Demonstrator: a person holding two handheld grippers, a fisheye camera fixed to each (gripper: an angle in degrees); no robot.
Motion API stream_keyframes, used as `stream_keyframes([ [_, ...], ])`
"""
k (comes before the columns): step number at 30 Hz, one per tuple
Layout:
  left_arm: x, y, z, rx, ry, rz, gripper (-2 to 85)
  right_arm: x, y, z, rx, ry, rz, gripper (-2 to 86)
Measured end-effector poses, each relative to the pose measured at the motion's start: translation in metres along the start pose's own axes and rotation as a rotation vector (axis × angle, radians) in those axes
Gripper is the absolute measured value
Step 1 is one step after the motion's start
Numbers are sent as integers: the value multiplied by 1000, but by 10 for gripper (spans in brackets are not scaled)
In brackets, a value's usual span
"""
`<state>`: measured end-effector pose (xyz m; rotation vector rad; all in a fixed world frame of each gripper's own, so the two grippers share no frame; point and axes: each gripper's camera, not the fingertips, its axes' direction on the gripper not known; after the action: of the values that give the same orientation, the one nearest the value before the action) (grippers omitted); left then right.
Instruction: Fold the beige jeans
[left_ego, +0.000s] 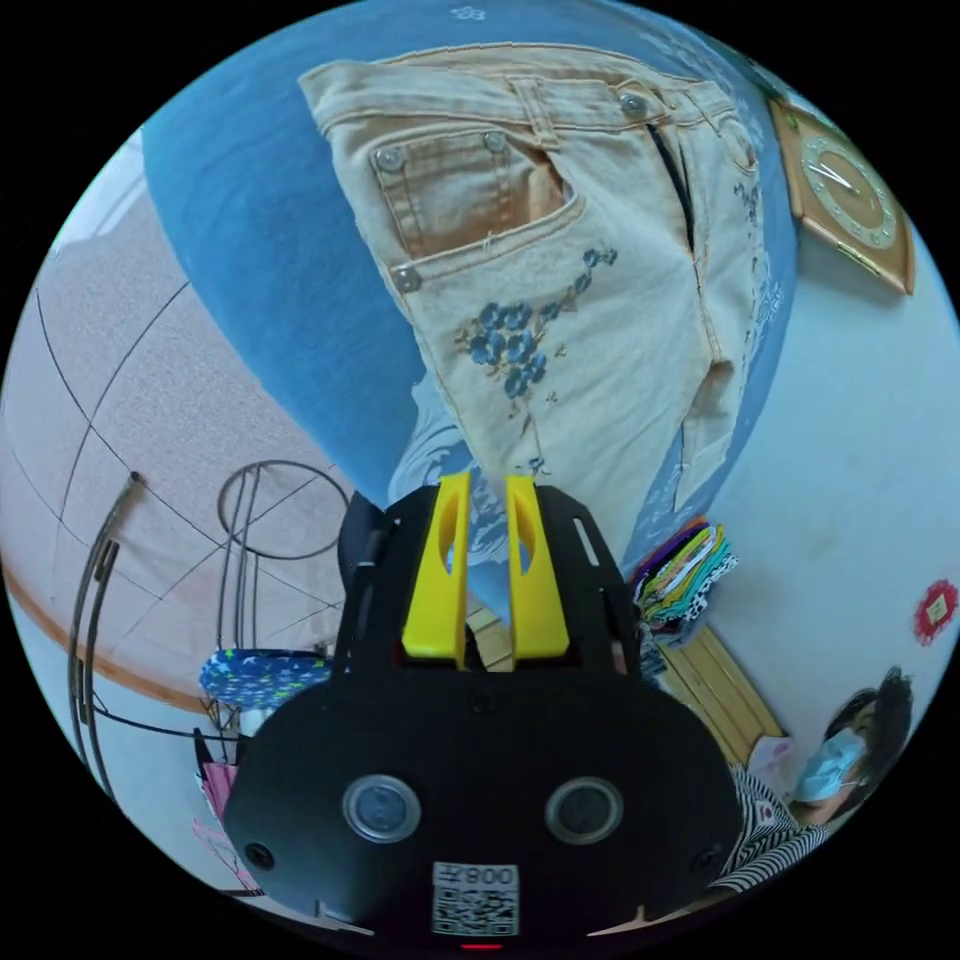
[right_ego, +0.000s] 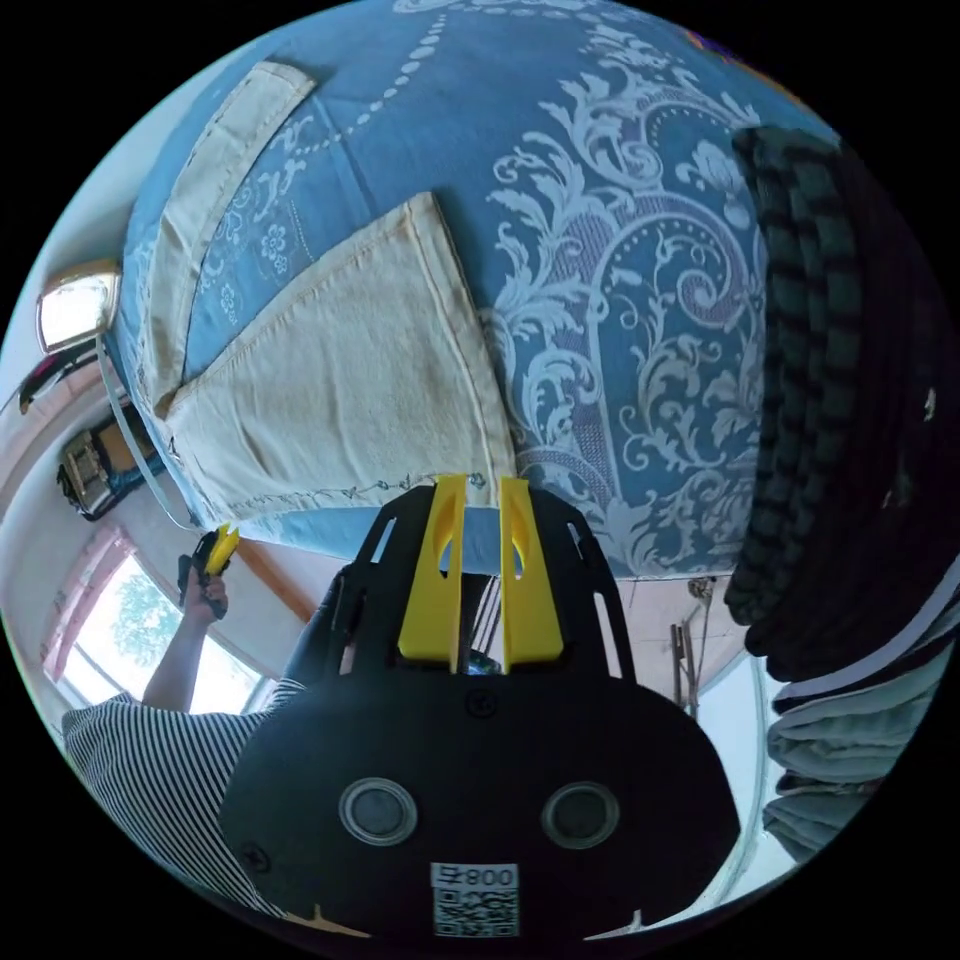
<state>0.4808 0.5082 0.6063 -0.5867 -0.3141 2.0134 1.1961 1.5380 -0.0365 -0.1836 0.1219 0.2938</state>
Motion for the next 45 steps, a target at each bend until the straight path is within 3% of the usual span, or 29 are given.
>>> stream_keyframes([
  [4,5,-15,40,-19,11,-35,31,5,-9,22,-48,-70,76,27],
  [12,40,-28,76,-36,-109,43,13,-18,-15,23,-110,28,-36,2],
  [17,44,-20,93,3,-27,37,12,-25,1,24,-192,176,-76,0],
  [19,51,-23,105,5,-38,49,14,-15,6,28,-218,134,-41,1],
  [22,68,-30,121,-5,-64,77,18,-10,8,11,-101,41,14,2],
  [26,131,-20,137,22,-304,298,23,-52,-19,-33,109,6,-107,13],
  [33,287,-22,197,86,-489,798,55,-137,-108,-98,360,-22,-270,58],
  [35,342,-37,236,75,-575,970,69,-164,-135,-110,394,49,-296,63],
  [38,392,-57,284,87,-708,1102,70,-187,-159,-112,393,108,-296,68],
  [45,436,-87,359,22,-941,1190,28,-212,-176,-101,391,131,-228,63],
])
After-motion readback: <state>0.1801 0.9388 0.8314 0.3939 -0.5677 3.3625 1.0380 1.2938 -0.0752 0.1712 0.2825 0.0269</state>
